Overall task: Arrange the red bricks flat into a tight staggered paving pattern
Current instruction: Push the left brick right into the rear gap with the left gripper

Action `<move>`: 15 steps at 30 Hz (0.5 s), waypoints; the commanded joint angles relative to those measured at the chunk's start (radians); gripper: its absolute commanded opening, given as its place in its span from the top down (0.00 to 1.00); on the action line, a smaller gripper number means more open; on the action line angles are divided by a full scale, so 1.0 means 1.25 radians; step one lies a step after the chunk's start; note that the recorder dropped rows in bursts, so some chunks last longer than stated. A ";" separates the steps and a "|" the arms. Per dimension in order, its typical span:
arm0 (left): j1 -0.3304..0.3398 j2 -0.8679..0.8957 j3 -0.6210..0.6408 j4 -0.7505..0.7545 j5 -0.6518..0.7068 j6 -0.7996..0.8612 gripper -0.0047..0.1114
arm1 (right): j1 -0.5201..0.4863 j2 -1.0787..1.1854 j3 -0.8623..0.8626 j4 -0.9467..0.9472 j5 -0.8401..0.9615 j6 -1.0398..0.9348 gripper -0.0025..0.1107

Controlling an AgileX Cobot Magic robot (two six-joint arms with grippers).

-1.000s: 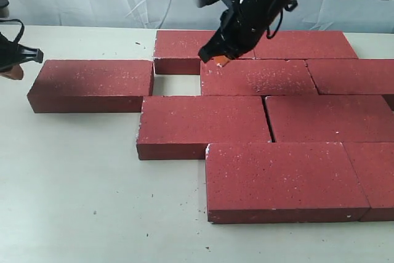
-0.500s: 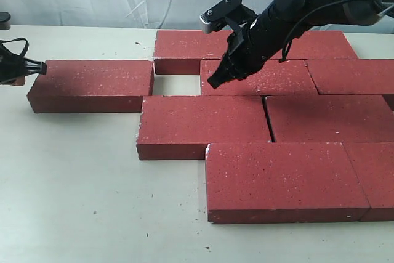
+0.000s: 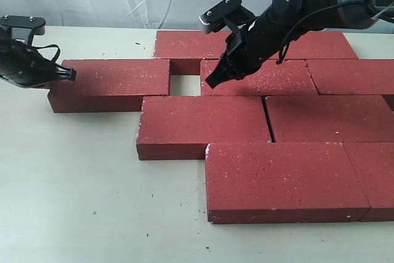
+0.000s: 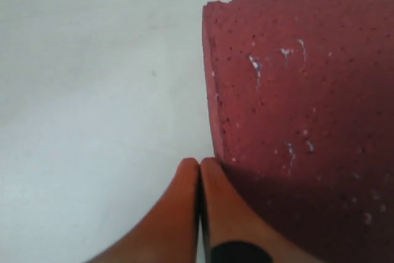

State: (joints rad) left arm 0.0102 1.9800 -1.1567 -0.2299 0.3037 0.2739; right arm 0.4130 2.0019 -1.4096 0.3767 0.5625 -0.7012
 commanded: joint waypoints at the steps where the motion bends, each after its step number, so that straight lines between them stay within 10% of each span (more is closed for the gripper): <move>1: -0.006 0.002 0.001 -0.006 -0.011 0.002 0.96 | -0.002 -0.002 0.002 0.005 -0.006 -0.004 0.99; 15: -0.126 0.004 0.001 -0.006 -0.050 0.002 0.96 | -0.002 -0.002 0.002 0.005 -0.006 -0.004 0.99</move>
State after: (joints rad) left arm -0.1323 1.9800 -1.1567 -0.2307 0.2590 0.2757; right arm 0.4130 2.0019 -1.4096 0.3767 0.5589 -0.7012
